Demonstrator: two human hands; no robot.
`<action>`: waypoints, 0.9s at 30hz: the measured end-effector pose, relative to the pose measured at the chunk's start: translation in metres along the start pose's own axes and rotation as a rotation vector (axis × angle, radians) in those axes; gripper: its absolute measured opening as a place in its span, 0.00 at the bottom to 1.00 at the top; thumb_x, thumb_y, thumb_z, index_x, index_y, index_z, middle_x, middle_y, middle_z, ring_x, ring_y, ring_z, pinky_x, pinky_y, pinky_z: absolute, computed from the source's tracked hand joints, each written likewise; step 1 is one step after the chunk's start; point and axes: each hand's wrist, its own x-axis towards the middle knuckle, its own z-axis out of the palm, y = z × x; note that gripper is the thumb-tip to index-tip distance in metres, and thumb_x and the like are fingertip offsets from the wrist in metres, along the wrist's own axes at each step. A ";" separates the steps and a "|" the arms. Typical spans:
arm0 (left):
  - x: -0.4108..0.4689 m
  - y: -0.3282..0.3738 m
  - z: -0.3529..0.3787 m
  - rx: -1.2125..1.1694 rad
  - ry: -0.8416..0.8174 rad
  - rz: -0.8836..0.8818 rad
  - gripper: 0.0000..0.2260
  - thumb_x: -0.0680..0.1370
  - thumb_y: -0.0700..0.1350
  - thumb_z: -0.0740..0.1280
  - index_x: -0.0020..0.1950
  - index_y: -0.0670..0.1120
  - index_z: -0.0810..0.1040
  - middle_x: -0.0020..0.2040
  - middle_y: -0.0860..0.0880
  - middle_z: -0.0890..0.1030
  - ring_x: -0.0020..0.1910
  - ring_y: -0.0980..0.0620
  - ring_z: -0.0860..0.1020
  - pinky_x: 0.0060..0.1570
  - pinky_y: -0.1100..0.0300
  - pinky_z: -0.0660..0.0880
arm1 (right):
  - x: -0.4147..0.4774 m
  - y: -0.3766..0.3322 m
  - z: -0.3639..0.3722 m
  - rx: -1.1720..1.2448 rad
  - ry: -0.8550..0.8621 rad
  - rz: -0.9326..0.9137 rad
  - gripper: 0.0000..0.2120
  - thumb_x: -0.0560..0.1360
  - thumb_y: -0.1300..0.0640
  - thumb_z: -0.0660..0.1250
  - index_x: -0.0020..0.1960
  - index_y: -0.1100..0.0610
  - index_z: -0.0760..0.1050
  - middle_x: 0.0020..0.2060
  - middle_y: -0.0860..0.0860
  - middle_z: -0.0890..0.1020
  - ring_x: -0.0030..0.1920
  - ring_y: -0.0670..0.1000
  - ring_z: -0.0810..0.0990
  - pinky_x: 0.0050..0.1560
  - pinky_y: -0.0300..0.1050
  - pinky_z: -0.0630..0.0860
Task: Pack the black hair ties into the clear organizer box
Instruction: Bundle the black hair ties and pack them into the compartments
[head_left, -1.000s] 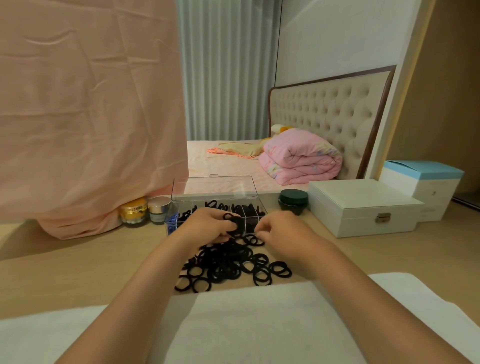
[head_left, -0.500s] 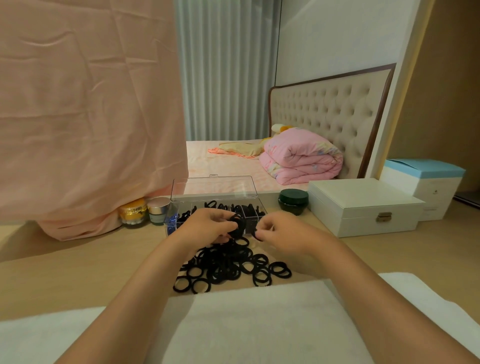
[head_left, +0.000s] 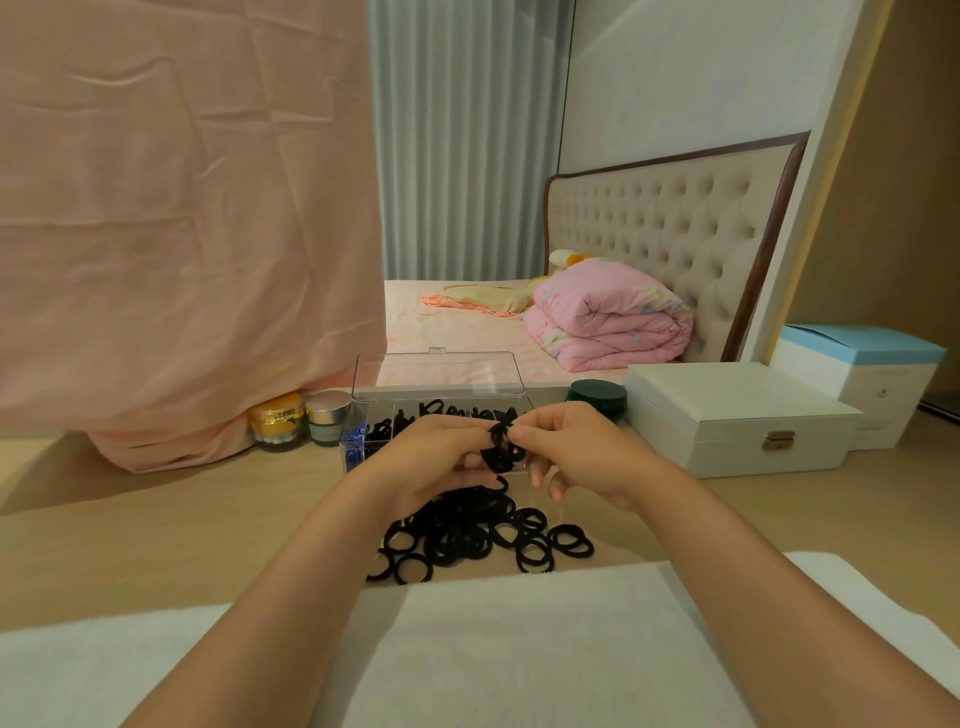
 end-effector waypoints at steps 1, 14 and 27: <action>0.000 0.001 0.000 -0.012 -0.017 -0.008 0.12 0.81 0.41 0.67 0.63 0.41 0.81 0.34 0.53 0.83 0.40 0.58 0.83 0.62 0.52 0.78 | 0.001 0.001 0.001 -0.017 0.031 0.006 0.07 0.81 0.57 0.68 0.51 0.58 0.83 0.39 0.56 0.84 0.32 0.52 0.77 0.25 0.41 0.74; 0.004 -0.006 -0.005 0.312 0.232 0.002 0.11 0.78 0.40 0.72 0.59 0.48 0.84 0.50 0.49 0.84 0.45 0.55 0.82 0.51 0.61 0.82 | -0.008 0.000 -0.022 -0.631 -0.118 0.092 0.04 0.77 0.55 0.72 0.51 0.49 0.83 0.44 0.44 0.84 0.36 0.46 0.81 0.31 0.38 0.76; 0.005 -0.008 -0.004 0.433 0.202 0.019 0.11 0.76 0.43 0.74 0.58 0.52 0.83 0.52 0.47 0.83 0.49 0.49 0.85 0.58 0.52 0.81 | -0.010 0.010 -0.025 -0.941 -0.281 0.248 0.03 0.74 0.59 0.73 0.48 0.53 0.84 0.46 0.52 0.85 0.41 0.49 0.81 0.46 0.45 0.82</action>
